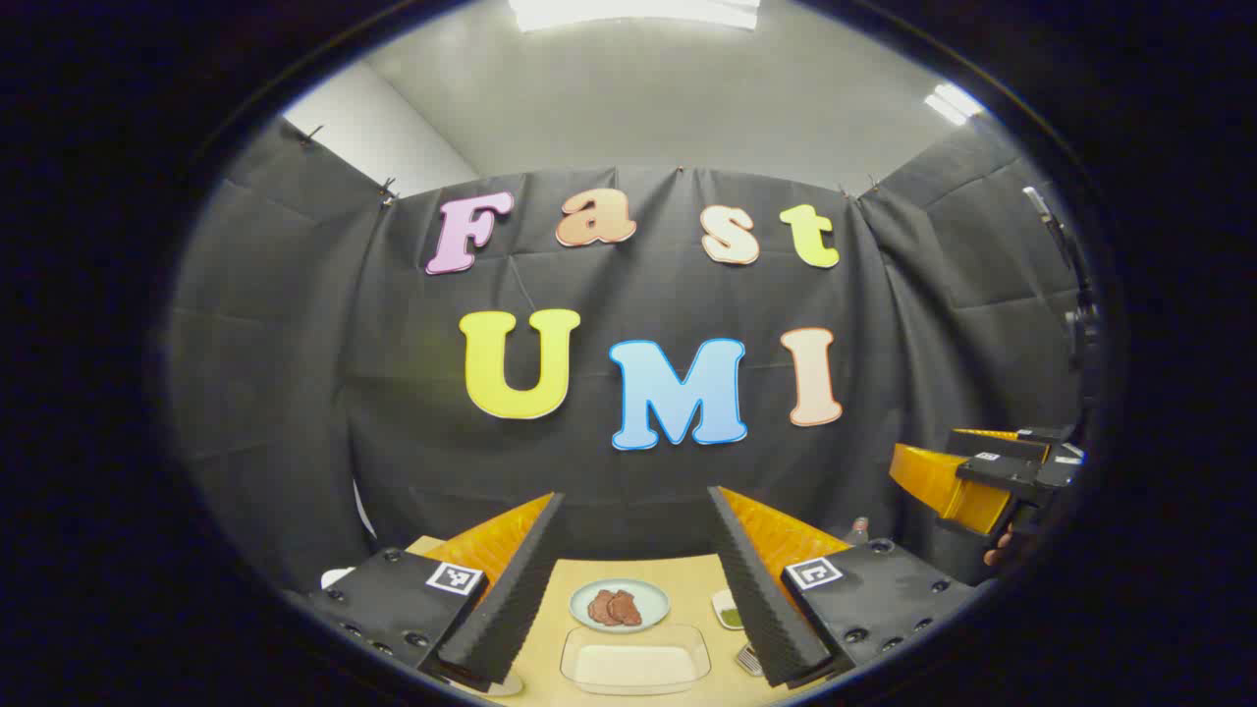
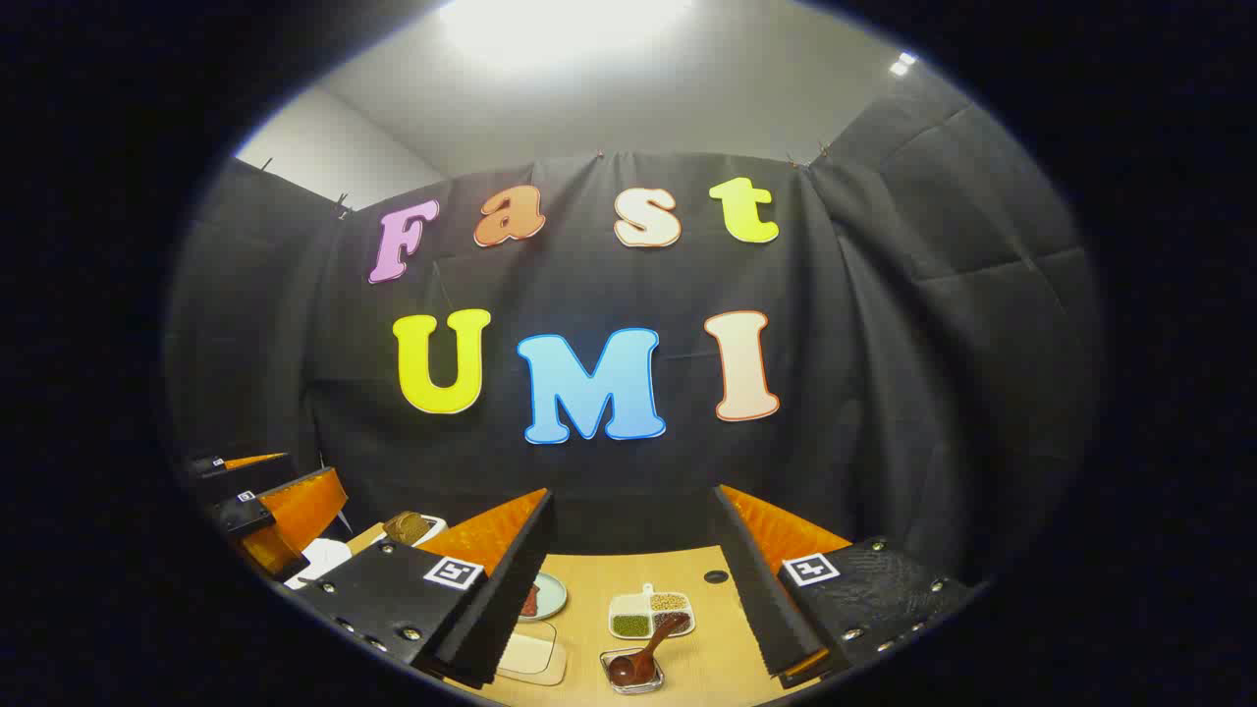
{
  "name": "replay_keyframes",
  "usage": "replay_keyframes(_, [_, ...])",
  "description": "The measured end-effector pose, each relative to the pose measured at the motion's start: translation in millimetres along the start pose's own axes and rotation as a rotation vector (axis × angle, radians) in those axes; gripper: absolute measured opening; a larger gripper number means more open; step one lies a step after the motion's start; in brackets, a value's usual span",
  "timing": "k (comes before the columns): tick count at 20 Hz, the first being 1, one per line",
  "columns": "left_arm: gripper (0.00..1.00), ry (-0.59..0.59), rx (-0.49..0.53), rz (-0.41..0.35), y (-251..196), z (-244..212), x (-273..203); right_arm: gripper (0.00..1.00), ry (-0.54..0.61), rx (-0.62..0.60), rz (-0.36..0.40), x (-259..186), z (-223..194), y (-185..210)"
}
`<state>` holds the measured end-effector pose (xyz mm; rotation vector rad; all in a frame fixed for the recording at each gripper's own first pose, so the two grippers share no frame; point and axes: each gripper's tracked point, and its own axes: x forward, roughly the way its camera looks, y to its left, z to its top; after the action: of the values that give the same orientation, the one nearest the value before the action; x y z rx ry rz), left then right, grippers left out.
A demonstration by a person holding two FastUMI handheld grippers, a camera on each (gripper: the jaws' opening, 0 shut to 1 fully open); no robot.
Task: Close the left gripper, press the button to open the rice cooker; take a wooden spoon from the chopstick holder with the right hand, scoop a spoonful of rice and pour it into the rice cooker, then put the wooden spoon back into the chopstick holder.
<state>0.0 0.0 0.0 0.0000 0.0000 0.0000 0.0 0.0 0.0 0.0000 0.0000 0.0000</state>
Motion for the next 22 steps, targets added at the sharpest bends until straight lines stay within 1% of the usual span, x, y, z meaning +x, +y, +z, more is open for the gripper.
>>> replay_keyframes(1, [0.96,-0.003,-0.003,-0.001,4.2,1.0,1.3,0.95,-0.003,-0.003,0.0,1.1,0.6,3.1])
replay_keyframes(2, [0.96,-0.007,-0.003,-0.001,8.8,2.6,2.8,0.95,-0.003,-0.006,0.0,1.2,-0.4,7.3])
replay_keyframes(3, [0.92,-0.007,-0.004,0.001,13.1,1.3,4.6,0.95,-0.002,-0.007,0.002,1.4,-0.7,10.8])
replay_keyframes(4, [0.96,-0.004,-0.004,0.001,16.9,0.5,5.6,0.95,-0.002,-0.009,0.004,1.0,-1.7,14.5])
replay_keyframes(5, [0.93,0.001,-0.005,0.002,20.0,-2.2,6.3,0.95,0.0,-0.013,0.007,1.0,-1.4,17.7])
replay_keyframes(7, [0.93,0.001,-0.002,0.012,27.1,-1.2,6.4,0.95,0.0,-0.025,0.018,1.2,-1.5,22.7])
replay_keyframes(9, [0.93,0.002,-0.007,0.018,30.5,-2.6,7.4,0.95,0.007,-0.032,0.021,1.1,-3.8,23.4])
replay_keyframes(10, [0.96,0.005,-0.011,0.015,29.8,-2.9,6.7,0.95,0.009,-0.028,0.022,0.7,-3.6,24.0])
replay_keyframes(15, [0.96,0.01,0.001,0.004,28.4,-3.9,5.0,0.95,0.02,-0.02,0.019,-0.8,-6.7,22.8])
replay_keyframes(16, [0.93,0.011,0.006,0.006,28.8,-5.0,5.1,0.95,0.021,-0.02,0.018,-0.4,-8.1,22.6])
replay_keyframes(18, [0.93,0.008,0.01,0.009,29.9,-4.8,4.8,0.95,0.023,-0.02,0.018,1.1,-8.9,21.5])
replay_keyframes(19, [0.96,0.007,0.01,0.011,29.9,-4.7,5.0,0.95,0.025,-0.019,0.017,1.9,-9.3,21.0])
replay_keyframes(20, [0.92,0.006,0.011,0.014,31.9,-5.9,6.5,0.95,0.025,-0.02,0.016,2.9,-9.1,20.6])
replay_keyframes(22, [0.93,0.009,0.012,0.019,36.7,-6.4,8.7,0.95,0.029,-0.023,0.014,5.8,-11.1,19.9])
